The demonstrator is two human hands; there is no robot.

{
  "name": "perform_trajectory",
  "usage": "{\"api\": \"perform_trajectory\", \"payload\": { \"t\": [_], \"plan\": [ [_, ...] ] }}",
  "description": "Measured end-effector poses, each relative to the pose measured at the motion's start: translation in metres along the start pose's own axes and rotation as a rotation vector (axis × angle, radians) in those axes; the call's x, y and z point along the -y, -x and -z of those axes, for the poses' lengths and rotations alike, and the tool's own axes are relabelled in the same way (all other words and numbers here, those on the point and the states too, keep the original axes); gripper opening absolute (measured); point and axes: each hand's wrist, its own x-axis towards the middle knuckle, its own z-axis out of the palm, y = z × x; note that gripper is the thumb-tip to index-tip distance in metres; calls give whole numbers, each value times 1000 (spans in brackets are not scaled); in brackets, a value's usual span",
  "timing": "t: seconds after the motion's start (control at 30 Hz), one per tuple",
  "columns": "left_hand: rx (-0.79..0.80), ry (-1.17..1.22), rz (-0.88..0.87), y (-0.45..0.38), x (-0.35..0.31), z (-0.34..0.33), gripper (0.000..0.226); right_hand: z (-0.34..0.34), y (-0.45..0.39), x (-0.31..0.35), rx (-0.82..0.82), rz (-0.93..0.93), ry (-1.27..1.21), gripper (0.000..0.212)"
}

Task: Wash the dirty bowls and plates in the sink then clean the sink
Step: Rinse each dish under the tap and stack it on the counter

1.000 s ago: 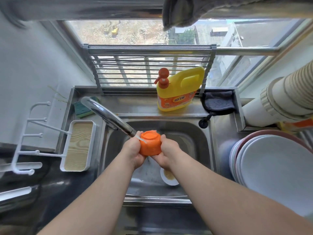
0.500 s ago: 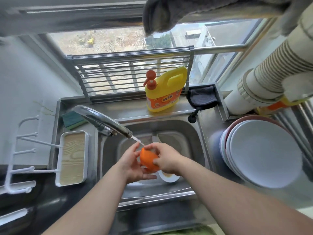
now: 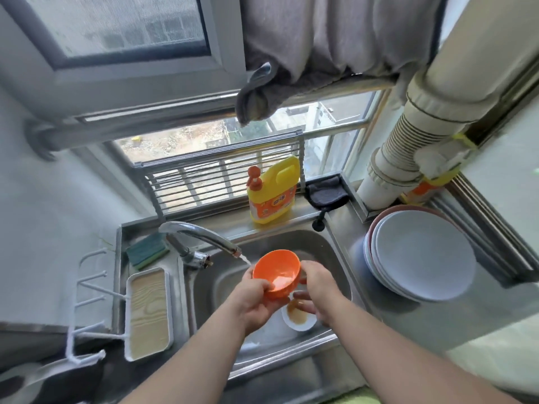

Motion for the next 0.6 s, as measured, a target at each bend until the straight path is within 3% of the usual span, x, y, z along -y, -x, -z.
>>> {"api": "perform_trajectory", "payload": {
  "t": [0.1,0.27,0.3,0.37,0.43,0.6],
  "plan": [
    [-16,-106,-65,8,11,-10,66,2,17,3,105,-22,-28,44],
    [21,-118,-134,15,19,-23,46,23,18,7,144,323,224,19],
    [39,-96,-153,14,20,-27,39,26,18,10,168,351,227,25],
    [74,-11,-169,10,21,-37,29,35,11,14,178,449,313,58],
    [30,100,-117,5,19,-49,27,45,3,24,127,573,543,76],
    [-70,355,-87,6,11,-76,31,70,-9,46,-16,1072,1360,79]
  ]
}}
